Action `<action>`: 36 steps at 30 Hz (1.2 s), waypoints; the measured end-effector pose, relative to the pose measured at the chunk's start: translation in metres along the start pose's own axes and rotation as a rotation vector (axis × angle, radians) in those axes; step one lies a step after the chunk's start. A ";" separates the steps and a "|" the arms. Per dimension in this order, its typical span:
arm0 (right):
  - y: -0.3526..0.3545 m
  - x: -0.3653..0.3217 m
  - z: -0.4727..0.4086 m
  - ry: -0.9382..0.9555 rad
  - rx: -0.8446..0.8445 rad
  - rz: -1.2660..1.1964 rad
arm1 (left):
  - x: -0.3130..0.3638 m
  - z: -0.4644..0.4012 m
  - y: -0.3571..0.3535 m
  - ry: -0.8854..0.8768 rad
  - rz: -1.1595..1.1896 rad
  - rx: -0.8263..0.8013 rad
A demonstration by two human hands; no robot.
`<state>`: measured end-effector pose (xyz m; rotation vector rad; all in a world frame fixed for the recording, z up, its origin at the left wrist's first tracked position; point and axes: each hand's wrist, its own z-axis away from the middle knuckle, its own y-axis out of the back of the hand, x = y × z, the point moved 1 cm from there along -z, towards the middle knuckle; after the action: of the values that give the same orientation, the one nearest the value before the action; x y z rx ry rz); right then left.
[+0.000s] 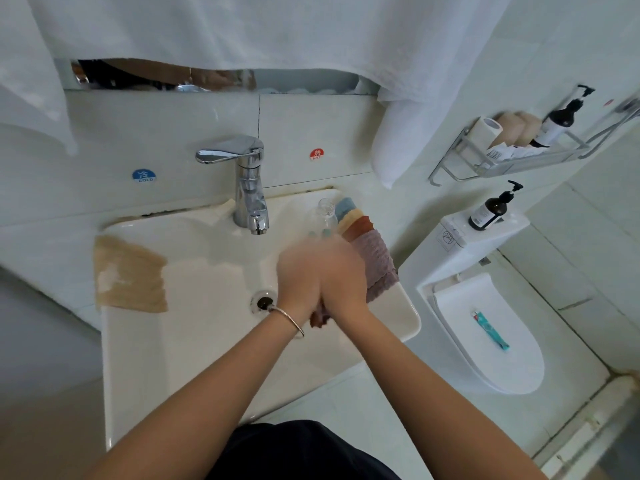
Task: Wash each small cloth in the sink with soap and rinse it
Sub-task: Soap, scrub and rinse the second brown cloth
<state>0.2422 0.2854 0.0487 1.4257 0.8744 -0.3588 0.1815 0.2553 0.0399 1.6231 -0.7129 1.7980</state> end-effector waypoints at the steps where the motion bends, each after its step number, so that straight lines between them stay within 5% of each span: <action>1: -0.003 -0.004 0.008 0.025 -0.012 -0.017 | -0.001 -0.008 0.003 0.020 0.001 0.016; 5: 0.001 -0.003 0.001 -0.073 -0.012 -0.031 | 0.001 -0.001 0.006 0.108 0.137 -0.117; 8: 0.015 0.011 -0.014 -0.132 -0.021 -0.300 | 0.001 -0.006 0.021 0.085 0.125 -0.263; 13: 0.033 0.038 -0.010 -0.088 -0.334 -0.687 | -0.018 -0.035 0.084 0.085 0.009 -0.444; 16: 0.031 0.053 -0.006 0.066 -0.379 -0.518 | -0.027 -0.036 0.106 -0.002 -0.119 -0.595; 20: 0.020 0.062 0.003 -0.090 -0.448 -0.561 | -0.038 -0.042 0.122 -0.134 -0.300 -0.656; 30: -0.036 0.087 -0.002 -0.274 -0.547 -0.613 | -0.076 -0.087 0.145 -0.063 -0.503 -0.672; 34: -0.070 0.112 -0.015 -0.254 -0.546 -0.303 | -0.117 -0.114 0.143 -0.137 -1.161 -0.714; 36: -0.083 0.127 -0.017 -0.181 -0.602 -0.113 | -0.135 -0.115 0.141 -0.141 -1.264 -0.637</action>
<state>0.2618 0.3235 -0.0978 0.7786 0.8253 -0.2725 0.0088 0.2342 -0.1059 1.2407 -0.1436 0.4744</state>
